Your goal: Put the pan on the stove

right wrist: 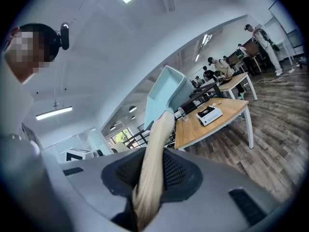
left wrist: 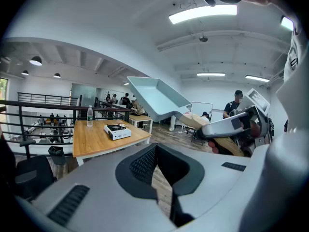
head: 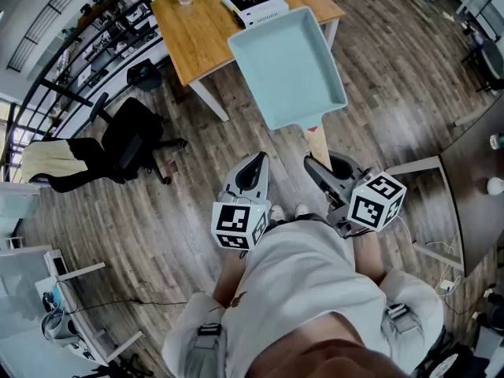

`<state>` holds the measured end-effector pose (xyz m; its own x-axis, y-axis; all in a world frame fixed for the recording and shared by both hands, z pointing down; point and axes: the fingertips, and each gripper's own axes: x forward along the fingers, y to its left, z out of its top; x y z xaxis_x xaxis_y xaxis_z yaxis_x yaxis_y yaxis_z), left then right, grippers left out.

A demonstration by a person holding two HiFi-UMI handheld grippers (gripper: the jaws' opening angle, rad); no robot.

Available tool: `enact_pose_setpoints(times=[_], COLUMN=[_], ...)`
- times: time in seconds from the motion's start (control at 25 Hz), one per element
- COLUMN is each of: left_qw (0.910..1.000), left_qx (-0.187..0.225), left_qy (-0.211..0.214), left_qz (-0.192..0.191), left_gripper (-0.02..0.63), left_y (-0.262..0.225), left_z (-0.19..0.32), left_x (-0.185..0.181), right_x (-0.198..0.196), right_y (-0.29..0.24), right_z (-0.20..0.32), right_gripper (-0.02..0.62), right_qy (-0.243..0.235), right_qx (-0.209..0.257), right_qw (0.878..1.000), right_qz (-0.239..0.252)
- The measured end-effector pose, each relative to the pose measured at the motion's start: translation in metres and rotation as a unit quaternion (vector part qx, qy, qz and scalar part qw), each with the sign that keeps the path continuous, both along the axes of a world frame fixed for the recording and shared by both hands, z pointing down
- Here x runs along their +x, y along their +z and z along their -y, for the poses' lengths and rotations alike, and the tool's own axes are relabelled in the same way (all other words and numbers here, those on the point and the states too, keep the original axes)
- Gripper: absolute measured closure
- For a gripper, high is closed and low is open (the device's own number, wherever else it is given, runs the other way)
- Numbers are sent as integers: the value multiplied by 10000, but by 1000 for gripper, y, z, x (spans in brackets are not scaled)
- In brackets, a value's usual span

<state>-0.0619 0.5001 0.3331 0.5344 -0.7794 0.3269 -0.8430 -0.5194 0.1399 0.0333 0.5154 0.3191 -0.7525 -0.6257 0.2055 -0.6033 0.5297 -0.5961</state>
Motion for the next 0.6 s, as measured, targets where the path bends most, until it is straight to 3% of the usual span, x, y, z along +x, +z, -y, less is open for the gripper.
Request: enact_pose_setpoints(times=[0.6], left_qw=[9996], left_qx=[-30], left_qy=[-149], left_qz=[244], left_gripper=[588], left_y=[1], left_z=[-30], left_x=[43], right_x=[48], right_y=[7], right_z=[-22], right_gripper=[494], right_qy=[27], right_qx=[-4], right_qw=[10000], right_qz=[41])
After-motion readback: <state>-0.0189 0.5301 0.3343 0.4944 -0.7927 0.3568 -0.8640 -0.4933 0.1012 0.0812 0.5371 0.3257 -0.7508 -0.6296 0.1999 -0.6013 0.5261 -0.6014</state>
